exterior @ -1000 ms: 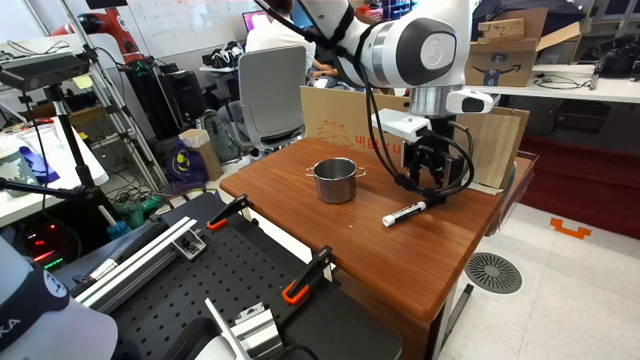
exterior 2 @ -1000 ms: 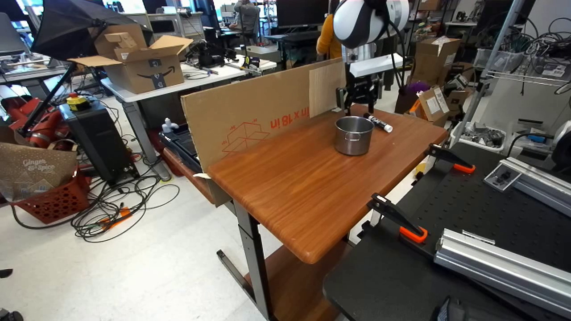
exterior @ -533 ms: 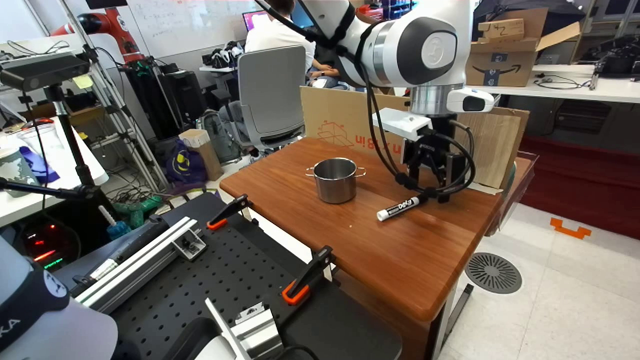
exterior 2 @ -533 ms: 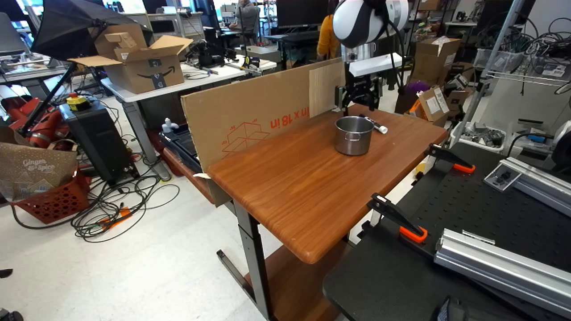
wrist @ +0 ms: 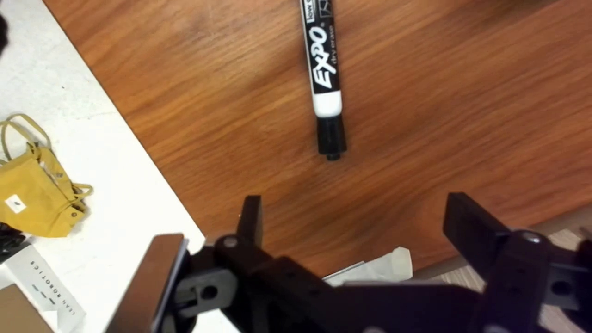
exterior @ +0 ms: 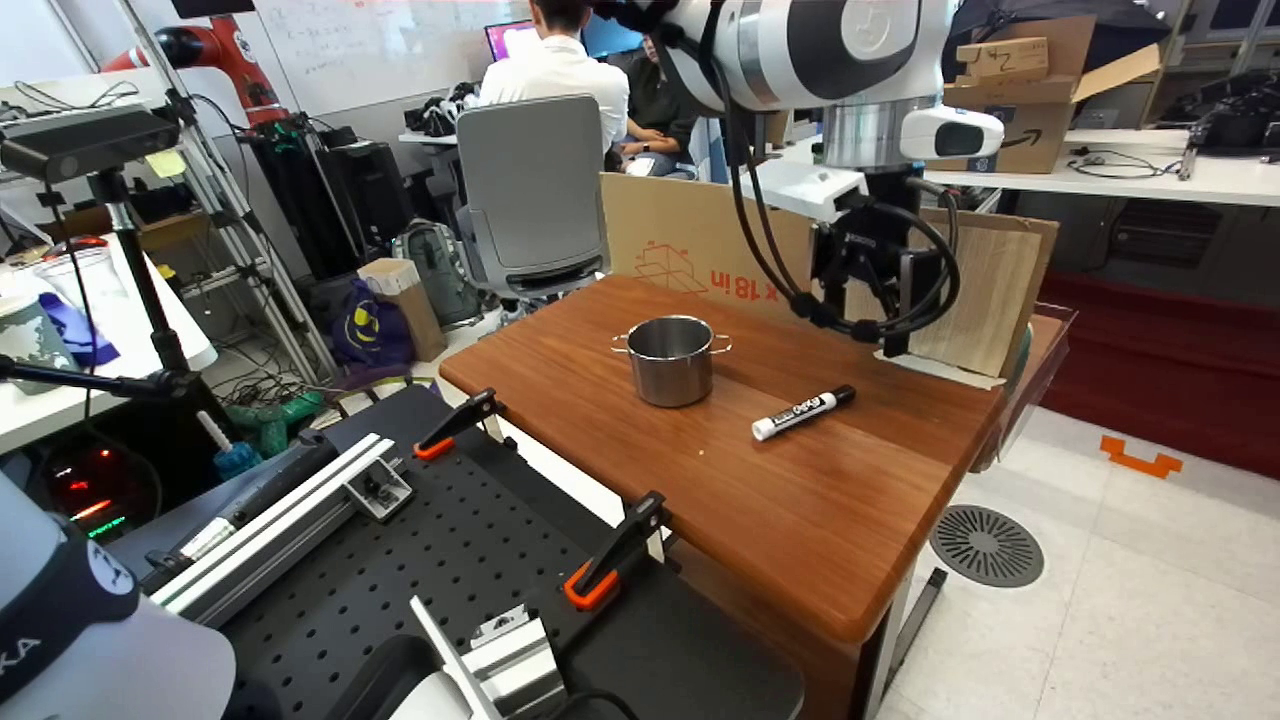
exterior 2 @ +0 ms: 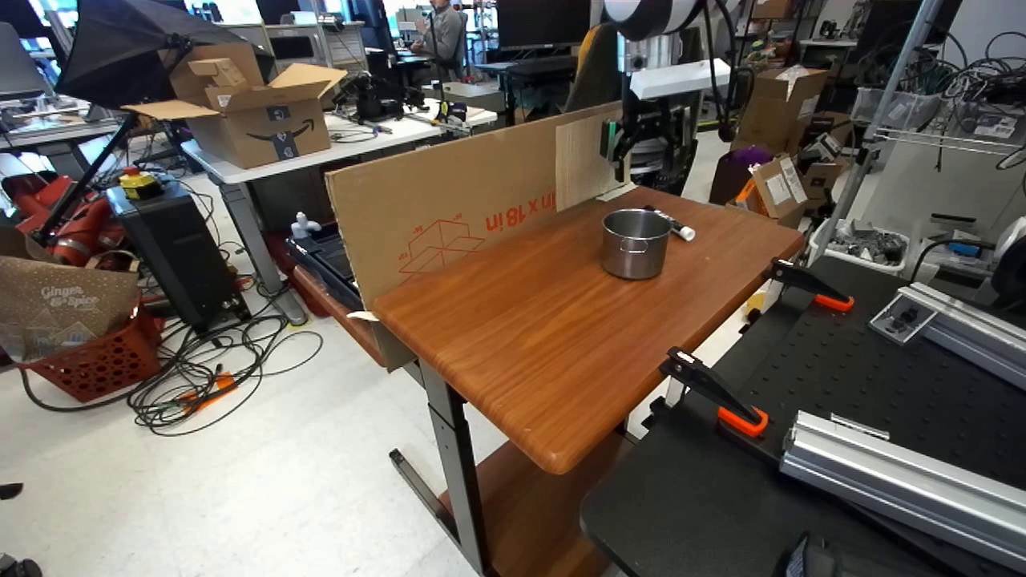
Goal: Take the marker out of the pot and place it on the desk
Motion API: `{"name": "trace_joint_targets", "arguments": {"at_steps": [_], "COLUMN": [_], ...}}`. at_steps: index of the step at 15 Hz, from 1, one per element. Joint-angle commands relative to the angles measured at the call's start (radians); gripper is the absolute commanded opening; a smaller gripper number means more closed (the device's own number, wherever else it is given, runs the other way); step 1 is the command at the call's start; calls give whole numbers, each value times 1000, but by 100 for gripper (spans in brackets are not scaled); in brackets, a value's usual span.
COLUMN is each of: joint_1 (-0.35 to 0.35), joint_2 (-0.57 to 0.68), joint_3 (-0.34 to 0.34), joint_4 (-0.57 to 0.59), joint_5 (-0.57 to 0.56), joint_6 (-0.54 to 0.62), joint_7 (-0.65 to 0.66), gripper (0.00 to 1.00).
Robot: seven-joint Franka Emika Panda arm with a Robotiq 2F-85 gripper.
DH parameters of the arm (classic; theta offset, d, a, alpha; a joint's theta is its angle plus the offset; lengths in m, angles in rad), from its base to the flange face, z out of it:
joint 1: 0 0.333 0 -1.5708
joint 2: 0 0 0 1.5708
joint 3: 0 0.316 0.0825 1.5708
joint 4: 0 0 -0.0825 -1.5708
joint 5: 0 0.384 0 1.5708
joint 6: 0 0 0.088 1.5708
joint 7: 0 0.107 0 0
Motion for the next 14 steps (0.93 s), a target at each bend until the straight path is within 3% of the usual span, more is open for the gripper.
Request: {"name": "trace_joint_targets", "arguments": {"at_steps": [1, 14], "joint_1": [7, 9], "joint_2": [-23, -55], "joint_3": [-8, -7], "joint_4": [-16, -55], "joint_5": [6, 6], "joint_6": [-11, -19], "joint_7": [-5, -4], "gripper": [100, 100]}}
